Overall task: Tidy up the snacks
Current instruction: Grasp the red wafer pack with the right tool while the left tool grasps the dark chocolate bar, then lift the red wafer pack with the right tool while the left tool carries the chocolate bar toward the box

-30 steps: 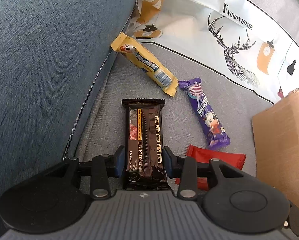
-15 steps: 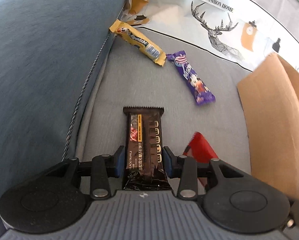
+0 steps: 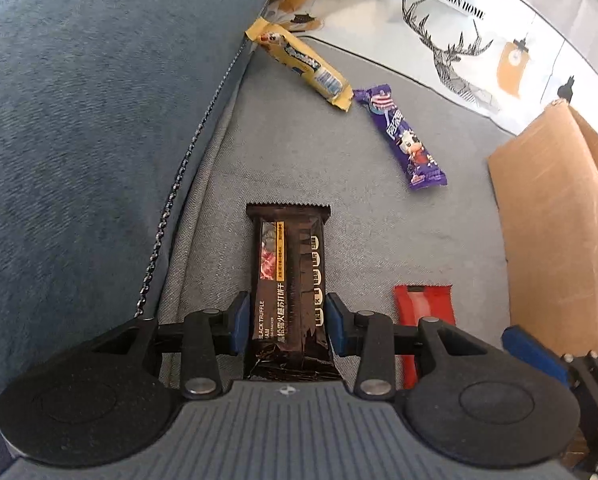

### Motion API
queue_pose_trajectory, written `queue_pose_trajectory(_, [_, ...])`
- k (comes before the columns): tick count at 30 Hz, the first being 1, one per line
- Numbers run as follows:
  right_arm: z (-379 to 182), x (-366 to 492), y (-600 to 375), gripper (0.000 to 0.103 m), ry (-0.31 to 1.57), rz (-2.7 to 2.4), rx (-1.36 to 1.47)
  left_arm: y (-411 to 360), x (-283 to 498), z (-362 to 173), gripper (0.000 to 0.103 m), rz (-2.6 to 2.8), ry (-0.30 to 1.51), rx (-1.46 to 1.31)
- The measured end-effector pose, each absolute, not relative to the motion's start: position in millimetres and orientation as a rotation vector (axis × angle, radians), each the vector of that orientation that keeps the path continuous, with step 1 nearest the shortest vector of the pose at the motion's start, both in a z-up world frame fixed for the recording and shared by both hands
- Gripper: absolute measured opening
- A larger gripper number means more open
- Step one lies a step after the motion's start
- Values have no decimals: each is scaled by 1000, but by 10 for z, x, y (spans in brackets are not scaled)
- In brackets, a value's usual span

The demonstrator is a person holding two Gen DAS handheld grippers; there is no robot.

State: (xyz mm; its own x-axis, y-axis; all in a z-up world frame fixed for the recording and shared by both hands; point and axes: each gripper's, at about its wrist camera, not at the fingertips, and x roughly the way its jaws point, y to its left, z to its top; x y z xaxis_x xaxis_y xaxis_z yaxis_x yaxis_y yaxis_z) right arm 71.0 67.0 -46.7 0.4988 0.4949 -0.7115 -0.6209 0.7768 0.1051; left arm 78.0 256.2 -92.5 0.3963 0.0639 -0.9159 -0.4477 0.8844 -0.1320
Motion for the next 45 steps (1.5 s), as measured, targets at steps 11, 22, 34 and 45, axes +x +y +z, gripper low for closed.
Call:
queue_pose_trajectory(11, [-902, 921, 856, 74, 913, 588, -232, 2514, 875, -999, 45, 328, 1144, -346])
queue_pose_trajectory(22, [-935, 863, 854, 44, 896, 598, -251, 2407, 975, -1067, 51, 329, 1171, -248])
queue_pose_trajectory(34, [-362, 681, 666, 44, 748, 582, -186, 2317, 888, -810, 43, 342, 1096, -219])
queue_pose_trajectory(45, [472, 608, 81, 44, 564, 617, -56, 2167, 760, -335, 43, 340, 944, -263])
